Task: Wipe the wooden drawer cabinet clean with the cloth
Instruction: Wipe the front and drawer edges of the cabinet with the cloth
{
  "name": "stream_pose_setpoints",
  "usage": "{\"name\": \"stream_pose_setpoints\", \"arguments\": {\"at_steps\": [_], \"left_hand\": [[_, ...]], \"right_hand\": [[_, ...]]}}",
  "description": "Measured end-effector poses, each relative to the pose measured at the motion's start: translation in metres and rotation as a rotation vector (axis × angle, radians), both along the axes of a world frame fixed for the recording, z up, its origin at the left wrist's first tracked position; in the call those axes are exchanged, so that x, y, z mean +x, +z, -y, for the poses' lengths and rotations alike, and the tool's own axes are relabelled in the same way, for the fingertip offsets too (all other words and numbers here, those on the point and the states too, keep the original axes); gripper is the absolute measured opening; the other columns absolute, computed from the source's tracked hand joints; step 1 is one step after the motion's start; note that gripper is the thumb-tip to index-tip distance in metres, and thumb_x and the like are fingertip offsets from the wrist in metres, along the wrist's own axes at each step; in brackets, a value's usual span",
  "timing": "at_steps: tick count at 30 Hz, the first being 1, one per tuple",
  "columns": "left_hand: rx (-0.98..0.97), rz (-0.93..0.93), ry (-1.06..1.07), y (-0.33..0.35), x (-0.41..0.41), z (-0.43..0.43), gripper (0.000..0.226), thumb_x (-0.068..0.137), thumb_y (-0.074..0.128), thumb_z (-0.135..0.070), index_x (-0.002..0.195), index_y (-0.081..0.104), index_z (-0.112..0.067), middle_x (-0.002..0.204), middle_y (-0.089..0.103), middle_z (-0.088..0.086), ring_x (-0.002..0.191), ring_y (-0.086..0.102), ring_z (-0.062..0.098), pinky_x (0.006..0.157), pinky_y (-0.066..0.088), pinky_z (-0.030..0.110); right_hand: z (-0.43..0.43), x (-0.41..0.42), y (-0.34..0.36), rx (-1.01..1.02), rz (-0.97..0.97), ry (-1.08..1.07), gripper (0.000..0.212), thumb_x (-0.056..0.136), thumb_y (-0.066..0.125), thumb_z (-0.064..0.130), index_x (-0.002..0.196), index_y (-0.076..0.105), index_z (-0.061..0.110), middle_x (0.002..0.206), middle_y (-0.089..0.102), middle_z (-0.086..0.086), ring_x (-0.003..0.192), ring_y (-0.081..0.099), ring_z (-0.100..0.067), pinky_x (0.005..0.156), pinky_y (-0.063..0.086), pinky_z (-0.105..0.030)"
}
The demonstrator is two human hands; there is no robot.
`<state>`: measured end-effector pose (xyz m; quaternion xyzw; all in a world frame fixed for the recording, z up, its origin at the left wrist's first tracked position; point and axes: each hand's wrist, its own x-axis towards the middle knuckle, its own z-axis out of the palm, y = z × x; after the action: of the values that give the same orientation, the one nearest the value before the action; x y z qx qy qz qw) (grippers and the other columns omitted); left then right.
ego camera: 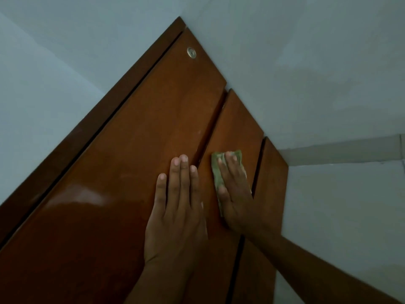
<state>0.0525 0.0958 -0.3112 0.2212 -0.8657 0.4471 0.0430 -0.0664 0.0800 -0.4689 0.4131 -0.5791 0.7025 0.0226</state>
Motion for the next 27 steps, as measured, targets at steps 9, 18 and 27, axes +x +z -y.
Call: {"name": "stream_pose_setpoints", "arguments": {"at_steps": [9, 18, 27], "left_hand": [[0.015, 0.060, -0.016, -0.001, -0.005, -0.003, 0.068, 0.098, 0.024, -0.033, 0.152, 0.002, 0.003, 0.161, -0.004, 0.026, 0.150, -0.004, 0.036, 0.121, 0.001, 0.053], [0.183, 0.074, -0.051, -0.004, 0.006, -0.015, 0.069, 0.091, 0.015, -0.030, 0.152, 0.012, 0.002, 0.159, 0.017, 0.022, 0.149, 0.011, 0.031, 0.122, 0.009, 0.044], [0.292, 0.017, -0.063, -0.019, 0.123, -0.057, 0.069, 0.083, 0.024, -0.003, 0.152, 0.016, 0.002, 0.160, 0.017, 0.020, 0.150, 0.012, 0.030, 0.119, 0.022, 0.045]], "right_hand": [[0.036, -0.102, -0.009, 0.132, 0.548, -0.100, 0.053, 0.107, 0.026, 0.032, 0.157, 0.020, 0.018, 0.163, 0.024, -0.004, 0.150, 0.020, -0.016, 0.124, 0.015, -0.039], [-0.037, 0.003, 0.007, 0.111, 0.766, -0.173, 0.044, 0.106, 0.034, 0.029, 0.150, 0.037, 0.033, 0.125, 0.060, 0.011, 0.103, 0.053, 0.017, 0.084, 0.040, 0.000], [-0.103, 0.174, -0.001, -0.077, 0.384, -0.011, 0.047, 0.104, 0.034, 0.017, 0.150, 0.037, 0.006, 0.160, 0.031, -0.003, 0.149, 0.029, -0.016, 0.121, 0.028, -0.036]]}}
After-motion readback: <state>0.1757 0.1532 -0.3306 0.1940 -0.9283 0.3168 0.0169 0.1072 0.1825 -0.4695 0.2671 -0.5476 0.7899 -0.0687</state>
